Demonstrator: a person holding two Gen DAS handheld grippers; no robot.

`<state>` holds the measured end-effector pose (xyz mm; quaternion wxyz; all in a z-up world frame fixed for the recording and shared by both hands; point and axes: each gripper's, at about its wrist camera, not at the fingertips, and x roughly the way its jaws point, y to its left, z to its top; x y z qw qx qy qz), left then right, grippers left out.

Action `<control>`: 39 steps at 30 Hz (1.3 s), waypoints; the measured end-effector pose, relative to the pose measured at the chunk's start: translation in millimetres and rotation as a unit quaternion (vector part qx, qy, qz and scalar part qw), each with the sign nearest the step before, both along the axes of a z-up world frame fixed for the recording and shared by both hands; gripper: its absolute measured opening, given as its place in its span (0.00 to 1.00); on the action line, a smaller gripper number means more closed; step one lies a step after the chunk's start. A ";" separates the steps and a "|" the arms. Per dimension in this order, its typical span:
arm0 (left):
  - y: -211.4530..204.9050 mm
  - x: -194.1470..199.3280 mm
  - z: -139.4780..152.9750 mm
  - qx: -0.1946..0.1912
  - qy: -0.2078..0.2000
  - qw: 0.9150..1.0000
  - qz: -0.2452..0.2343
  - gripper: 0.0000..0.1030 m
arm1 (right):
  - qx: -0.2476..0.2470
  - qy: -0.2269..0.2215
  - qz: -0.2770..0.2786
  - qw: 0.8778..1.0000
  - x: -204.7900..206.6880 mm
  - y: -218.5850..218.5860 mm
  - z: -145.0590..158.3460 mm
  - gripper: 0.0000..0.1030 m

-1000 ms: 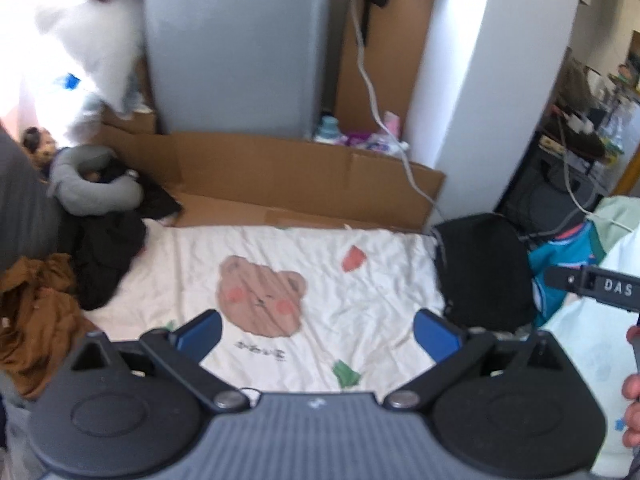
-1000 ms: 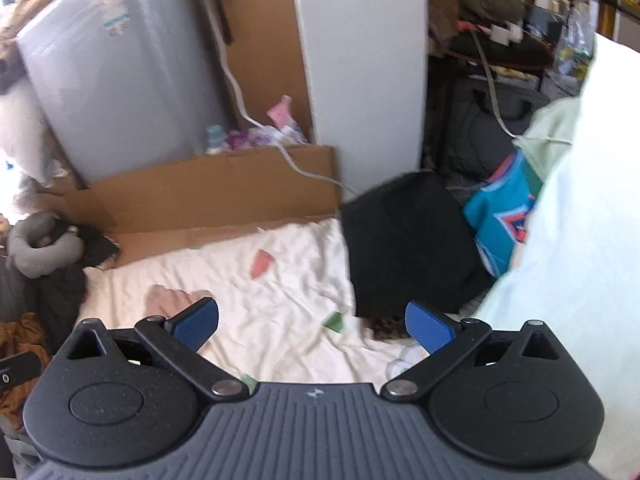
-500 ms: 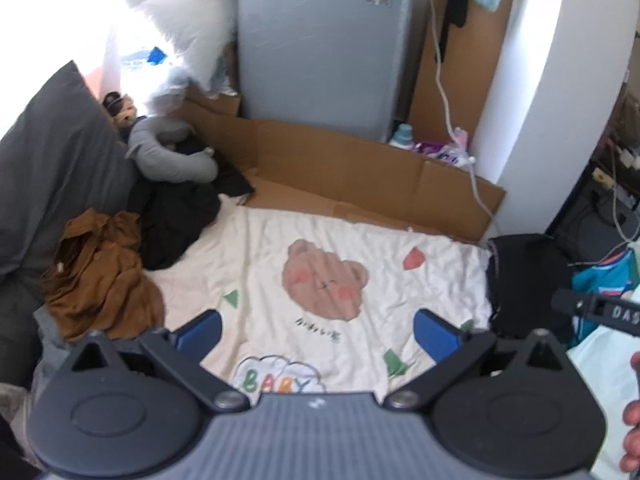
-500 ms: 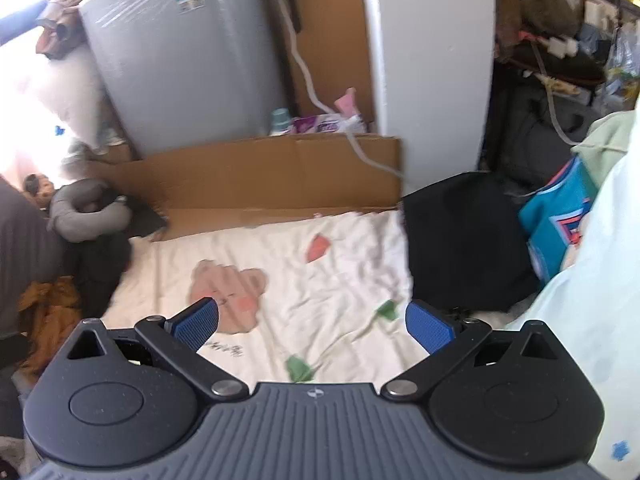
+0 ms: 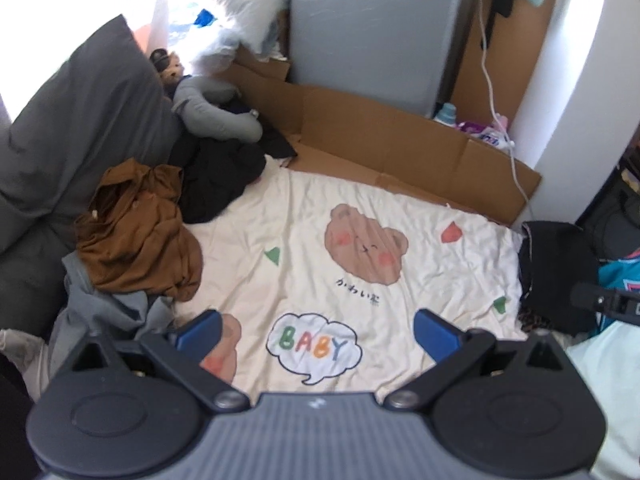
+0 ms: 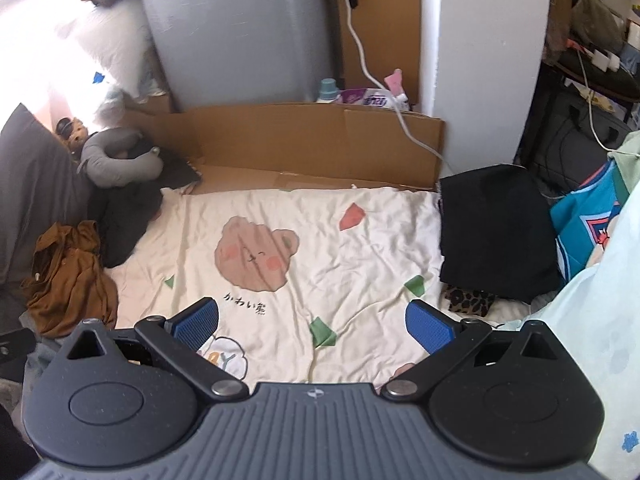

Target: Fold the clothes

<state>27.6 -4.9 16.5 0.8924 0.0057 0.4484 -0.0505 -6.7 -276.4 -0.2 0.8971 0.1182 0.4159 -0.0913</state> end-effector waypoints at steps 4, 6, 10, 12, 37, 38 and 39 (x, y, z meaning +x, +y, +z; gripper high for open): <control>4.5 -2.6 -4.8 0.009 0.008 1.000 0.009 1.00 | 0.025 -0.013 0.029 0.999 0.7 14.3 6.7 1.00; 6.0 -4.6 -6.3 0.008 0.011 1.000 0.014 1.00 | 0.018 -0.013 0.042 0.999 -0.2 22.8 6.8 1.00; 7.4 -8.3 -9.2 0.018 0.019 0.999 0.020 1.00 | 0.029 -0.005 0.057 0.998 -5.9 35.6 3.6 1.00; 8.9 -8.8 -11.1 0.014 0.024 0.999 0.022 1.00 | 0.034 -0.002 0.068 0.997 -9.3 41.7 2.7 1.00; 4.1 -5.9 -28.5 0.028 0.044 0.999 0.017 1.00 | 0.033 0.054 0.113 0.992 -2.6 65.1 -18.8 1.00; 4.7 -5.5 -29.0 0.027 0.045 0.998 0.018 1.00 | 0.033 0.053 0.115 0.991 -2.8 65.6 -18.4 1.00; 5.1 -5.2 -29.3 0.027 0.045 0.998 0.018 1.00 | 0.029 0.053 0.116 0.991 -2.8 66.3 -18.1 1.00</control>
